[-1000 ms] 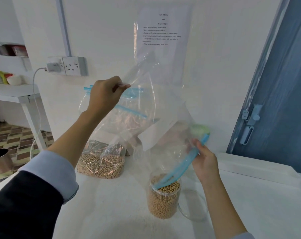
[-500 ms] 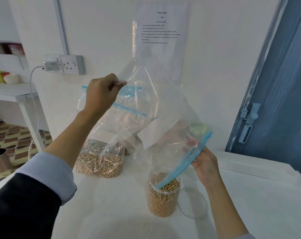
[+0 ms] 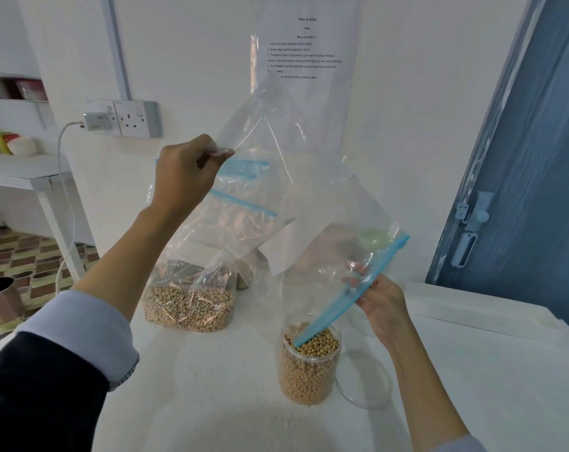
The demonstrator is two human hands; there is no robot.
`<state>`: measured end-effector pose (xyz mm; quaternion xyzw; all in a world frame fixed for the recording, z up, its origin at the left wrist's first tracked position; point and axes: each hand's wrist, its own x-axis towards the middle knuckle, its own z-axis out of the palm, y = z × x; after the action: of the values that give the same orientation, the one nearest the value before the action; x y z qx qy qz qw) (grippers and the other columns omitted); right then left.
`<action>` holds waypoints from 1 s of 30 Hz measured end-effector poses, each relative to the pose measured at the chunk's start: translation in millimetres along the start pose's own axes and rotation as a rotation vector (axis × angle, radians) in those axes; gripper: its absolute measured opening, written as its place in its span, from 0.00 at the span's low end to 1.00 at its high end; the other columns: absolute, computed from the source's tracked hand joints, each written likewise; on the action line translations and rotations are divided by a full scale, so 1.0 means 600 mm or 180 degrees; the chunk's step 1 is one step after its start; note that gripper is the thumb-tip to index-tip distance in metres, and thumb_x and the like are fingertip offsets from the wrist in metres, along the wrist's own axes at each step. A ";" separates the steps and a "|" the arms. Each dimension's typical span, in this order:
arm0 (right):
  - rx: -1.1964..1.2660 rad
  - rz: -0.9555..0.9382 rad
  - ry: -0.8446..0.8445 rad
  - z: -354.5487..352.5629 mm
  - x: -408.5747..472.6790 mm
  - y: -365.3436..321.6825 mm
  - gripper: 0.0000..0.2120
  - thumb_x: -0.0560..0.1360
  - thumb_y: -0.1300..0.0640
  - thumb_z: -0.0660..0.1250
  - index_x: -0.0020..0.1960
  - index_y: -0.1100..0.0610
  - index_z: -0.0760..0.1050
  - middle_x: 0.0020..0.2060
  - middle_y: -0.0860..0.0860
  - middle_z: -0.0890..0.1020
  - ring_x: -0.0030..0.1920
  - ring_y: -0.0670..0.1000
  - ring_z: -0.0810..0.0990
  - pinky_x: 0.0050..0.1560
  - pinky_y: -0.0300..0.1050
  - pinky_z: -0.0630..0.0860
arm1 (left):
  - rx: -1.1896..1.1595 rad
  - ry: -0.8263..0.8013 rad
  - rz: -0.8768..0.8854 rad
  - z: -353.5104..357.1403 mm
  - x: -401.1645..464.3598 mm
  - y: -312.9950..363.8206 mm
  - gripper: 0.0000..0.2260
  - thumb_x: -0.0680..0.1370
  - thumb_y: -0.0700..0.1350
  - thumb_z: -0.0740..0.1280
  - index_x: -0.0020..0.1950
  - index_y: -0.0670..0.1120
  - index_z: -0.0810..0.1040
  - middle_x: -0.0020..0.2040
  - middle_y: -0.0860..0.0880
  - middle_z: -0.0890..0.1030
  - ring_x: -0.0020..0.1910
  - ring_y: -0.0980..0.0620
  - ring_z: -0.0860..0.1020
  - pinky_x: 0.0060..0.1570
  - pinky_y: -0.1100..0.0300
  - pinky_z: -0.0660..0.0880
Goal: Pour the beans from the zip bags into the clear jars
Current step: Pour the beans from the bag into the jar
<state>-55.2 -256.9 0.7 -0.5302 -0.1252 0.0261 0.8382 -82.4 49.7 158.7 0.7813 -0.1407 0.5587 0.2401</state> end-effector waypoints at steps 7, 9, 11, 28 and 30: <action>-0.0130 -0.0100 -0.0223 0.001 0.001 0.001 0.32 0.41 0.42 0.85 0.44 0.47 0.85 0.48 0.45 0.84 0.52 0.51 0.79 0.55 0.48 0.78 | -0.0091 -0.0010 0.0010 -0.005 0.003 -0.001 0.20 0.76 0.52 0.66 0.38 0.35 0.77 0.27 0.60 0.73 0.27 0.61 0.68 0.28 0.59 0.66; -0.0226 -0.0109 -0.0310 0.005 0.007 0.005 0.33 0.43 0.43 0.85 0.46 0.50 0.85 0.49 0.46 0.84 0.54 0.52 0.78 0.55 0.47 0.78 | -0.0089 -0.0009 0.0037 -0.004 0.004 0.003 0.20 0.76 0.53 0.66 0.39 0.36 0.78 0.29 0.59 0.73 0.27 0.59 0.69 0.29 0.59 0.69; -0.0279 -0.0151 -0.0339 0.008 0.010 0.008 0.32 0.44 0.42 0.84 0.46 0.48 0.85 0.50 0.47 0.84 0.53 0.50 0.79 0.53 0.44 0.78 | -0.0067 -0.0007 0.0096 -0.004 0.007 0.009 0.20 0.76 0.53 0.65 0.39 0.35 0.78 0.31 0.51 0.75 0.27 0.53 0.71 0.30 0.57 0.72; -0.0121 -0.0075 -0.0172 -0.003 0.027 -0.001 0.16 0.64 0.54 0.78 0.50 0.56 0.82 0.47 0.50 0.84 0.48 0.49 0.81 0.48 0.44 0.80 | 0.0144 -0.0178 -0.0180 -0.004 0.010 0.001 0.18 0.78 0.51 0.66 0.42 0.35 0.77 0.33 0.40 0.78 0.30 0.42 0.73 0.35 0.53 0.74; 0.0223 0.0081 0.0023 0.005 0.029 -0.012 0.07 0.78 0.61 0.63 0.53 0.58 0.78 0.44 0.51 0.84 0.43 0.51 0.82 0.40 0.44 0.81 | 0.0317 -0.0269 -0.0425 -0.003 0.012 -0.009 0.16 0.78 0.49 0.66 0.43 0.35 0.76 0.33 0.42 0.75 0.31 0.44 0.71 0.36 0.57 0.70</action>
<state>-40.0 -254.3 11.4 -0.5022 -0.1144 0.0392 0.8563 -79.1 55.6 164.9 0.8228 -0.0705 0.5143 0.2315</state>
